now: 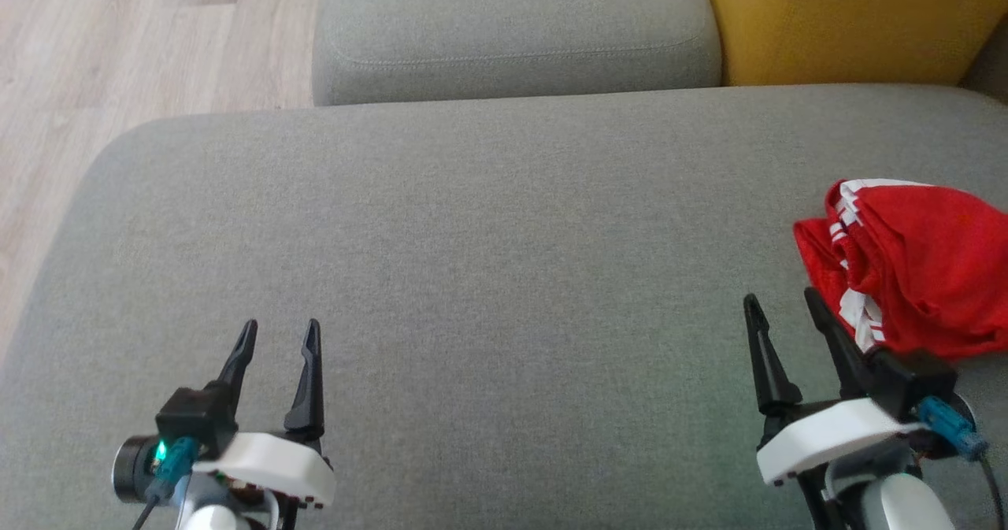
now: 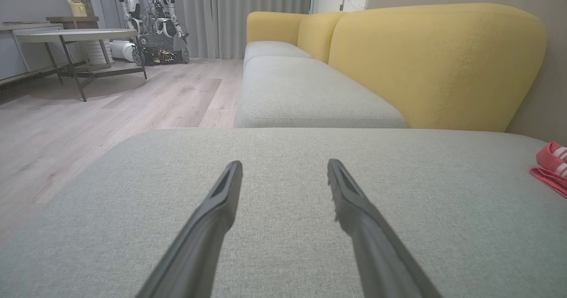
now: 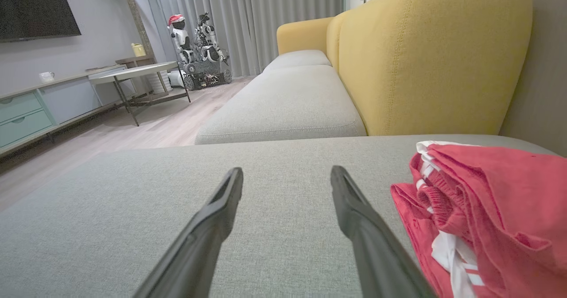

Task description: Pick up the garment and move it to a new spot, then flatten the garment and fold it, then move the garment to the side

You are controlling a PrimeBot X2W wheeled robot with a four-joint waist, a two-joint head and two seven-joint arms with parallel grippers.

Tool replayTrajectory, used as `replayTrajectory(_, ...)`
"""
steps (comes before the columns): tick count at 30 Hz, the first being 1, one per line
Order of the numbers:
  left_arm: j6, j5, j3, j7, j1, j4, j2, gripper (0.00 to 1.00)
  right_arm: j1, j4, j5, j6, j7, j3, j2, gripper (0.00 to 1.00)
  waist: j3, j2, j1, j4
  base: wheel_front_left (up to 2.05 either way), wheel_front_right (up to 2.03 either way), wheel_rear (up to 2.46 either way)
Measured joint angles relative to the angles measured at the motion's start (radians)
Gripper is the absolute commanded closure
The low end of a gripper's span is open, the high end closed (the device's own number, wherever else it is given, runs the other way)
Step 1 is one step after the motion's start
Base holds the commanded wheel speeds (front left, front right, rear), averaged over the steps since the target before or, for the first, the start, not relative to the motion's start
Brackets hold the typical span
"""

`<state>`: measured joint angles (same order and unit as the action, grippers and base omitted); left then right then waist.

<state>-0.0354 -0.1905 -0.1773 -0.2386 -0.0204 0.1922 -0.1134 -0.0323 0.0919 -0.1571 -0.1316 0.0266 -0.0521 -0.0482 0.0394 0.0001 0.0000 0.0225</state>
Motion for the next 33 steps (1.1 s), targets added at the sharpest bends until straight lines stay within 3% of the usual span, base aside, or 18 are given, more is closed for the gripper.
replayTrajectory(33,-0.018,-0.015,-0.029,0.022,-0.031,-0.006,-0.028,0.00,-0.023,-0.013,-0.010,0.000,-0.001,0.015,0.001,0.00,0.029,0.0000,0.0000,-0.002,0.00,0.00,0.00)
